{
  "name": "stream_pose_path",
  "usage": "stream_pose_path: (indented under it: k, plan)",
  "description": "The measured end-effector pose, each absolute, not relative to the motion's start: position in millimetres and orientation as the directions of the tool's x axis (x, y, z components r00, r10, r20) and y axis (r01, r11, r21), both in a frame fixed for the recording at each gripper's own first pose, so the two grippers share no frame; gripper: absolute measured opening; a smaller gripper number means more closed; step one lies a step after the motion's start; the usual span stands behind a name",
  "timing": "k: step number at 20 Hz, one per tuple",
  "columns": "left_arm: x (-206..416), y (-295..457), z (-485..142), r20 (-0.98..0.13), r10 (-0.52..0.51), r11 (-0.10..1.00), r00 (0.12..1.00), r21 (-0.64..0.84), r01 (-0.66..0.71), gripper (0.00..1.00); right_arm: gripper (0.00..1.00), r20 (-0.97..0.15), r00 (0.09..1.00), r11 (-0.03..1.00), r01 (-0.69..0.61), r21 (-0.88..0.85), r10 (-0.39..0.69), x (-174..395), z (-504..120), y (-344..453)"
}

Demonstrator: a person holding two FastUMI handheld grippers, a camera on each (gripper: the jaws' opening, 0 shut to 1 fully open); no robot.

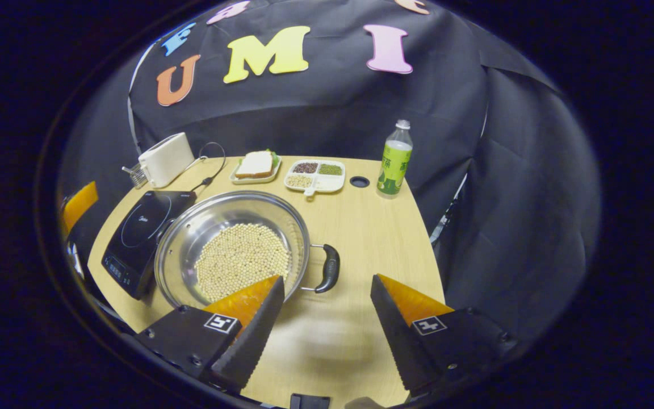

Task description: First push the handle of the pot to place it horizontally, then grasp the pot with both hands and set it on the induction cooktop.

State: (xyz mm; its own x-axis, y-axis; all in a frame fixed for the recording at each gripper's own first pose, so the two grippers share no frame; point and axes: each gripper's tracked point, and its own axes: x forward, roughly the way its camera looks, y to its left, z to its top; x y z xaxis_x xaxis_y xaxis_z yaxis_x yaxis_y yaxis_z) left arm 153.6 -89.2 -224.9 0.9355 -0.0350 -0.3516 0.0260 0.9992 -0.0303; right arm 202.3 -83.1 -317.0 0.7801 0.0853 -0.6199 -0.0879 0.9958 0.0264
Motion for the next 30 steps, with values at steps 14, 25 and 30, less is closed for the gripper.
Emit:
stream_pose_path:
  k: [14, 25, 30]
  plan:
    - [210, -116, -356, -0.587, -0.058, 0.996, 0.808, -0.090, 0.006, 0.96, 0.96, -0.685, 0.716, 0.991, -0.119, 0.067, 0.132, 256, -367, -65]
    - [215, -122, -382, -0.656, -0.017, 0.996, 0.755, -0.077, -0.044, 0.96, 0.96, -0.734, 0.666, 0.990, -0.127, 0.059, 0.129, 268, -390, -61]
    - [218, -122, -385, -0.698, -0.019, 0.996, 0.715, -0.074, -0.046, 0.96, 0.84, -0.767, 0.637, 0.995, -0.091, 0.032, 0.083, 268, -400, -68]
